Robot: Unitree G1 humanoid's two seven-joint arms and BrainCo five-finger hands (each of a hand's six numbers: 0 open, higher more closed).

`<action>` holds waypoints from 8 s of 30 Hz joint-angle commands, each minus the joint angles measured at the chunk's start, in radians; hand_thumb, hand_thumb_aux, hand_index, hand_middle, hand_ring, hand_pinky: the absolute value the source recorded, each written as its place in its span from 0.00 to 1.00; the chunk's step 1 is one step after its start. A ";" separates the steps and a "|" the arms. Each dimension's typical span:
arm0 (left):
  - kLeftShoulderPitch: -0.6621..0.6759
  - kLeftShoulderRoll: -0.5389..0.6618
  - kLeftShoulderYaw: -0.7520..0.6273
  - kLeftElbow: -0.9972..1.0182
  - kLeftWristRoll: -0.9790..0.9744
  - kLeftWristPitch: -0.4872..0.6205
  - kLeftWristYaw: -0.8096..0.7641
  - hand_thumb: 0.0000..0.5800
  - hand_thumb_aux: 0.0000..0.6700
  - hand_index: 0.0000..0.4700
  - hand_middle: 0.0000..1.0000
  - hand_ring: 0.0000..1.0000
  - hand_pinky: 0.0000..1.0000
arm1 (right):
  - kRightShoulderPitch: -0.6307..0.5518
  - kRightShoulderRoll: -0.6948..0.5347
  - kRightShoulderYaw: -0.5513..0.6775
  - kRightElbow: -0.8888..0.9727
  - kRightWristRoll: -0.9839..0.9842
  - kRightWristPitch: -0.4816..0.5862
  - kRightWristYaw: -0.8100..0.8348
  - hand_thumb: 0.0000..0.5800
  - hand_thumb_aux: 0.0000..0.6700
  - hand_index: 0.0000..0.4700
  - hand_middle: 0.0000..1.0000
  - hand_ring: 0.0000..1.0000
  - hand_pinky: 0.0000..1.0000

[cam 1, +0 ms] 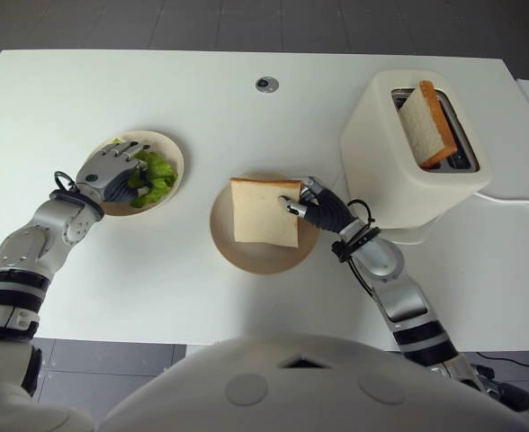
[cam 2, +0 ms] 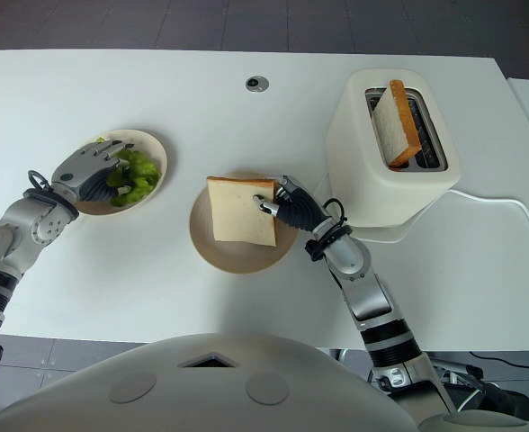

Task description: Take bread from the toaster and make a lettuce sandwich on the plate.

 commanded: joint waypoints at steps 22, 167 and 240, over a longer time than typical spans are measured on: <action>-0.065 -0.009 -0.027 0.092 -0.142 -0.152 0.150 1.00 1.00 1.00 0.00 0.00 0.00 | 0.013 0.032 -0.096 -0.152 0.027 -0.150 -0.052 0.00 0.00 0.00 0.00 0.00 0.00; 0.277 -0.398 -0.066 -0.416 -0.846 -0.342 -0.769 0.00 0.00 0.00 0.00 0.00 0.00 | -0.087 -0.036 -0.036 0.081 0.133 0.132 0.193 1.00 1.00 1.00 1.00 1.00 1.00; 0.019 -0.518 0.014 -0.208 -0.724 -0.375 -0.086 0.00 0.00 0.00 0.00 0.00 0.00 | -0.214 -0.077 -0.112 0.237 -0.380 -0.187 -0.295 0.00 0.00 0.00 0.29 0.29 0.29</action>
